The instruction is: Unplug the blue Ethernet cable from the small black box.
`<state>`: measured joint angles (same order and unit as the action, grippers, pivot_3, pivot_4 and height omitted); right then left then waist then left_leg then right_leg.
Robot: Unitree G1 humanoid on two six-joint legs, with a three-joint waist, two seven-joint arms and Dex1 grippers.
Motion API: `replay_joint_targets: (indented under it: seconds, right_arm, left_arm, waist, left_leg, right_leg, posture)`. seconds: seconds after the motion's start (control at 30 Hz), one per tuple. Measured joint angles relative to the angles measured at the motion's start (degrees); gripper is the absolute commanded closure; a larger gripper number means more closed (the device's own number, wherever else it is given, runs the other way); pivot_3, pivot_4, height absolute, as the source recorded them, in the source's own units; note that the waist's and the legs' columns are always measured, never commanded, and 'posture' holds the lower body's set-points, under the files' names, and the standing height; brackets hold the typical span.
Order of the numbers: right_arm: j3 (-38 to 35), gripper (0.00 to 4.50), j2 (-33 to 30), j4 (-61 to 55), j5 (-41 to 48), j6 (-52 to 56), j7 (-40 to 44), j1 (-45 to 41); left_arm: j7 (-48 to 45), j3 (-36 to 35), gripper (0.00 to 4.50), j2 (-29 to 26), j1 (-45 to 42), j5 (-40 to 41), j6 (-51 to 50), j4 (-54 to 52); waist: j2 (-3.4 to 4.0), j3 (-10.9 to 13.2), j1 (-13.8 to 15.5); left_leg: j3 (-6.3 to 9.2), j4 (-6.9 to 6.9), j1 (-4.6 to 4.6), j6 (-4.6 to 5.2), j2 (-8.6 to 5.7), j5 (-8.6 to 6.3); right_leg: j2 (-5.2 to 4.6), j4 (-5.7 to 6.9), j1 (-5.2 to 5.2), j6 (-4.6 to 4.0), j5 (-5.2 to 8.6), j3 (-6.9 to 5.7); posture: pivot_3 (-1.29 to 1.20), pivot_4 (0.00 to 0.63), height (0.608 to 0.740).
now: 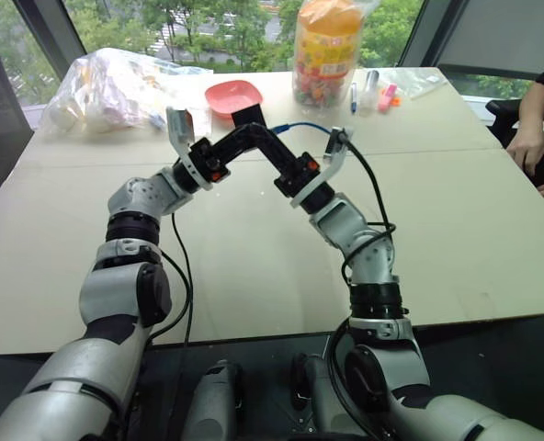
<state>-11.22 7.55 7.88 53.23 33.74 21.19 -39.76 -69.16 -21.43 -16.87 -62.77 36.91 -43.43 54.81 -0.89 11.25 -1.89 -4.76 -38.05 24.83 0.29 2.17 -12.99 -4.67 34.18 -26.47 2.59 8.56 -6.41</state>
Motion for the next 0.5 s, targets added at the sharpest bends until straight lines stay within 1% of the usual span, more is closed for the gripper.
replay_joint_targets:
  seconds: [0.2, 0.5]
  right_arm:
    - [-1.8, 1.16, 0.0, 0.0, 1.8, -1.0, -0.6, 0.0]
    - [-1.5, 1.16, 0.0, 0.3, 1.5, -1.3, -0.6, 0.5]
  left_arm:
    - [0.0, 0.0, 3.98, -0.1, 0.0, 0.1, -0.2, 0.0]
    - [0.0, 0.0, 3.98, 0.0, 0.0, 0.1, -1.4, -1.2]
  waist:
    - [0.00, 0.0, 0.0]
    - [0.00, 0.0, 0.0]
  left_leg:
    - [0.01, 0.00, 0.02, 0.01, 0.00, -0.01]
    - [0.01, 0.00, 0.03, 0.01, 0.00, -0.01]
  right_leg:
    - [0.00, 0.00, -0.01, 0.00, 0.00, -0.01]
    - [0.00, 0.00, -0.02, 0.00, 0.00, -0.02]
  posture:
    - [0.00, 0.150, 0.740]
    - [0.00, 0.150, 0.740]
